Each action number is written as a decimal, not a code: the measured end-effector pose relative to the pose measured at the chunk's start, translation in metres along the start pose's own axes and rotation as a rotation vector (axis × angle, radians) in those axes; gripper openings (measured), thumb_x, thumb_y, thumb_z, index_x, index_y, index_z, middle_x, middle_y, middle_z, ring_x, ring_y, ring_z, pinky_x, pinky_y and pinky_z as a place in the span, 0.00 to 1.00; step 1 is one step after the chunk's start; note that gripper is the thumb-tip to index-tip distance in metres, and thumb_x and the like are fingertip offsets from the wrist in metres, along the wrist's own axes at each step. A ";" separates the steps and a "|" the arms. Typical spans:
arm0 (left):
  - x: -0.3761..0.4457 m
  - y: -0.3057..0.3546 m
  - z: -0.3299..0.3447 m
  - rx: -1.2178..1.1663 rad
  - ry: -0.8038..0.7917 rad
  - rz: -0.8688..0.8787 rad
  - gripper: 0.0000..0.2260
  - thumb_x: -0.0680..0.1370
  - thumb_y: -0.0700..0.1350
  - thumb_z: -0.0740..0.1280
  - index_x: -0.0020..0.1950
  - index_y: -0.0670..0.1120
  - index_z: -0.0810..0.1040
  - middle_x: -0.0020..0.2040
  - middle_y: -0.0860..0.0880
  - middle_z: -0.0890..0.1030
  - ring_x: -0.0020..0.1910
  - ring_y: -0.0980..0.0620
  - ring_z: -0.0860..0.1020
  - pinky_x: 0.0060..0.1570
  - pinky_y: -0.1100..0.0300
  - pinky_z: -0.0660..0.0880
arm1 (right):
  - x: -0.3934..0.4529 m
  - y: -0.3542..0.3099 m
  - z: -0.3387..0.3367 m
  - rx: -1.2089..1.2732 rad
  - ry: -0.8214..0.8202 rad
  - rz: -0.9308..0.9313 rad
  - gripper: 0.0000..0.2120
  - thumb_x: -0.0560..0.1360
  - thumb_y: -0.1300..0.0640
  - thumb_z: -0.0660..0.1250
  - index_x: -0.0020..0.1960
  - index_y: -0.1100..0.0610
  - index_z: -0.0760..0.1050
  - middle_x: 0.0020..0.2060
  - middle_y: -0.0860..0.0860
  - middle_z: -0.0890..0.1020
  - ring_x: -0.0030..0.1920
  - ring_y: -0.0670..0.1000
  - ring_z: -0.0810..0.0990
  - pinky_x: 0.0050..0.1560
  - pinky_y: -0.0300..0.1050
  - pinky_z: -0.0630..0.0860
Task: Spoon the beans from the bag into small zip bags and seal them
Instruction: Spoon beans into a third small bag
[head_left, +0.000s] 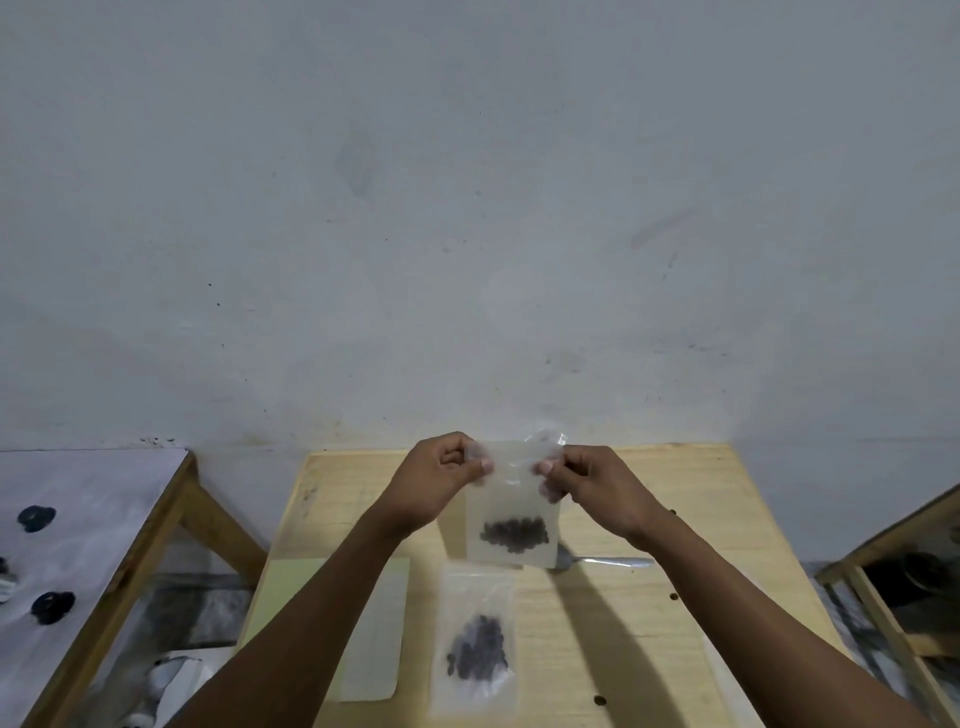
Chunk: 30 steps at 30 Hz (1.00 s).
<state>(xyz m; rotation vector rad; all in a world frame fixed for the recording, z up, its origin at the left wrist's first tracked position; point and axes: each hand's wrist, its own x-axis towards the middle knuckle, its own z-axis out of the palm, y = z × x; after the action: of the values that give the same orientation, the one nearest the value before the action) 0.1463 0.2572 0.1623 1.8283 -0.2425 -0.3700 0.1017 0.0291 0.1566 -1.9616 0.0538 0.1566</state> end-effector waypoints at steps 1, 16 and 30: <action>0.000 0.002 -0.001 0.030 -0.004 0.014 0.06 0.76 0.44 0.72 0.43 0.43 0.79 0.43 0.44 0.85 0.45 0.47 0.83 0.52 0.57 0.76 | 0.001 -0.002 0.001 0.011 0.003 -0.016 0.07 0.77 0.54 0.69 0.45 0.57 0.82 0.40 0.54 0.85 0.38 0.46 0.80 0.43 0.42 0.74; 0.002 0.002 -0.006 0.280 0.047 0.151 0.11 0.75 0.44 0.71 0.35 0.50 0.74 0.33 0.57 0.76 0.35 0.59 0.72 0.37 0.69 0.67 | 0.015 -0.032 0.024 -0.495 0.016 -0.265 0.02 0.76 0.51 0.65 0.45 0.48 0.76 0.43 0.42 0.78 0.46 0.47 0.76 0.46 0.48 0.74; -0.012 -0.003 -0.022 0.044 0.089 0.068 0.08 0.78 0.44 0.69 0.40 0.44 0.75 0.42 0.42 0.82 0.43 0.44 0.79 0.49 0.54 0.75 | 0.016 -0.029 0.032 -0.219 0.155 -0.173 0.12 0.72 0.49 0.73 0.37 0.54 0.74 0.32 0.40 0.75 0.35 0.42 0.73 0.37 0.38 0.68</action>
<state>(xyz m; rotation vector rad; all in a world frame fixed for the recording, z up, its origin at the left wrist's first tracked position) 0.1438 0.2821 0.1667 1.8697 -0.2520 -0.2367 0.1177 0.0702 0.1692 -2.1825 -0.0333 -0.1079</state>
